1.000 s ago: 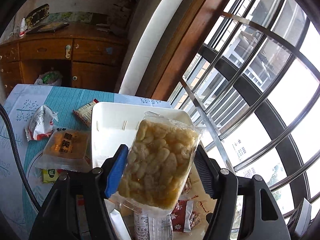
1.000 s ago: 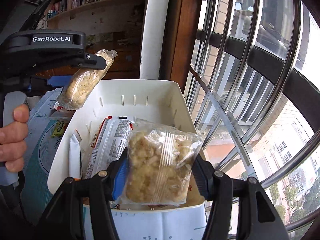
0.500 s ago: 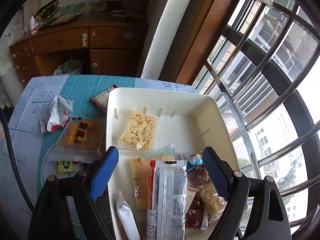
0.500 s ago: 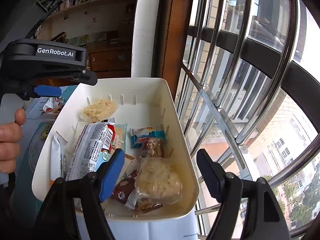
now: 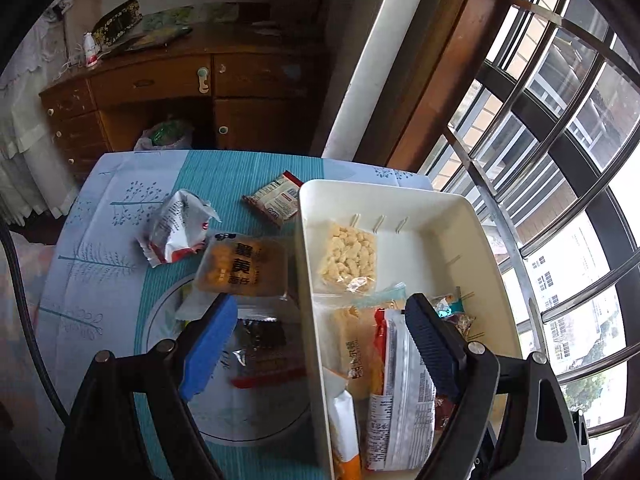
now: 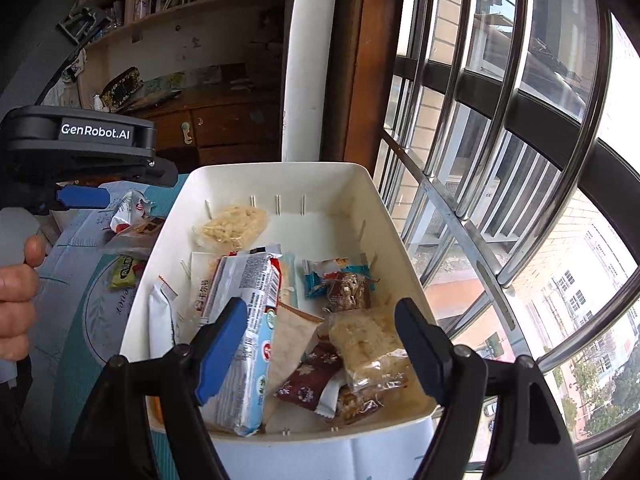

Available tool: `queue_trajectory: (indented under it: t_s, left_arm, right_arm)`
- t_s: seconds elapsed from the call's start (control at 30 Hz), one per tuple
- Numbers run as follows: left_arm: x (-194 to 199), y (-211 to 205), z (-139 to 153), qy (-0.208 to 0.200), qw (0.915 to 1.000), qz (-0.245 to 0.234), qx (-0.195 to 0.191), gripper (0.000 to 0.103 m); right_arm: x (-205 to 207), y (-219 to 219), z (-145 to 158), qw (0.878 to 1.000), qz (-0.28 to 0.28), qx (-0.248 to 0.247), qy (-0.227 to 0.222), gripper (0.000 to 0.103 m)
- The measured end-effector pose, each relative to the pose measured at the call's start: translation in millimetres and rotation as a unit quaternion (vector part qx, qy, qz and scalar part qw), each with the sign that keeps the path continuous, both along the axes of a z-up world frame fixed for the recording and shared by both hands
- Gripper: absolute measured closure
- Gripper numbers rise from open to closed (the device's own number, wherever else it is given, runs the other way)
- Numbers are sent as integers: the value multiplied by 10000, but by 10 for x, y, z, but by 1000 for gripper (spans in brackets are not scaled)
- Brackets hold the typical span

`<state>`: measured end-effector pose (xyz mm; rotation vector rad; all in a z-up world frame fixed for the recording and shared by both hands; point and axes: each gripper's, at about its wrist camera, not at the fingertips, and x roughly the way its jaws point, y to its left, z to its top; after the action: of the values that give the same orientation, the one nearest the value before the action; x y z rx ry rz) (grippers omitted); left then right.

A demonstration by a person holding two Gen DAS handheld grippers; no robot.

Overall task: Organize snacks
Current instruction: 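Withdraw both tools from the tray toward the snacks on the table, then grasp the white-and-red chip bag with the left tool while the right tool grasps the clear crab-roe snack pack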

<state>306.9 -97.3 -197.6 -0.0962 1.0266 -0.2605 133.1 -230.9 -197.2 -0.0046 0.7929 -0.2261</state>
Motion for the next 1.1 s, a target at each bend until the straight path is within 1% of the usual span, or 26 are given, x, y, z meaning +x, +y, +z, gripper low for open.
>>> queue_trajectory:
  t_s: [0.17,0.27,0.5,0.63,0.8,0.9,1.1]
  left_arm:
    - [33,320,67,-157,9995,111,246,18]
    - [73,524,84,-146,9993,152,298,18]
    - [228,929,104,-172,9980,134,586,18]
    - [348,1097,108,-163,9968,-71,783,18]
    - [540,1283,92,-101,9958,-221,886,18]
    - [673,1351,33,16,9942,-297,1034,18]
    - [892,1394,-116,178,9889,-684,1305,18]
  right_arm:
    - [47,235,33,9999,-26,129,-76,24]
    - [95,381,63,9998,-53,130,-157,23]
    - [271,688,126,9990,-177,271,-303,22]
    - [396,891,161,9981,-205,424,-392,22]
    - [590,1183,180,9967,-153,628,-499,19]
    - [714,1338,177,9955,-128,776,-536,17]
    - [948,1595,137,9946,-128,911,-482,16]
